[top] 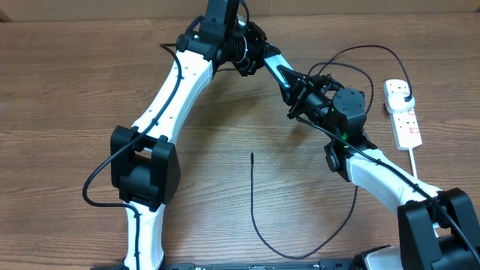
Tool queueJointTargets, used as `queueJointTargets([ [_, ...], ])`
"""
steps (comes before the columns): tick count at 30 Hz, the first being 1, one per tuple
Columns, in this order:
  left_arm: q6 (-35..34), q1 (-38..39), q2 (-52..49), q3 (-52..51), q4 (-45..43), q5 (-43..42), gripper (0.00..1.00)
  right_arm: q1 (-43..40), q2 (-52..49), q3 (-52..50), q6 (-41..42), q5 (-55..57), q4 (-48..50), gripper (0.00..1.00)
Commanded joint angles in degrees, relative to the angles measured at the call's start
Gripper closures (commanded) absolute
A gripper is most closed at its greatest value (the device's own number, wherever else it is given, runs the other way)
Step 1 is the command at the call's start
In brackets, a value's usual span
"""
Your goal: Plug charger to phone and switch on socket
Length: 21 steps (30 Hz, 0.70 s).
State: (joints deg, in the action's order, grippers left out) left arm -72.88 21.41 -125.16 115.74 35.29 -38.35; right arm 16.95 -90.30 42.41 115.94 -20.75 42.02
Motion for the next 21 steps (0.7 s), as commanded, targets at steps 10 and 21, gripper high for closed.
queueJointTargets([
  [10,0.92,0.74,-0.85,-0.26,0.39,-0.68,0.95,0.24,0.59,1.07,7.91,0.13,1.18,0.84],
  [21,1.16,0.63,-0.85,-0.26,0.42,-0.68,0.95,0.22,0.59,1.07,7.91,0.13,1.18,0.25],
])
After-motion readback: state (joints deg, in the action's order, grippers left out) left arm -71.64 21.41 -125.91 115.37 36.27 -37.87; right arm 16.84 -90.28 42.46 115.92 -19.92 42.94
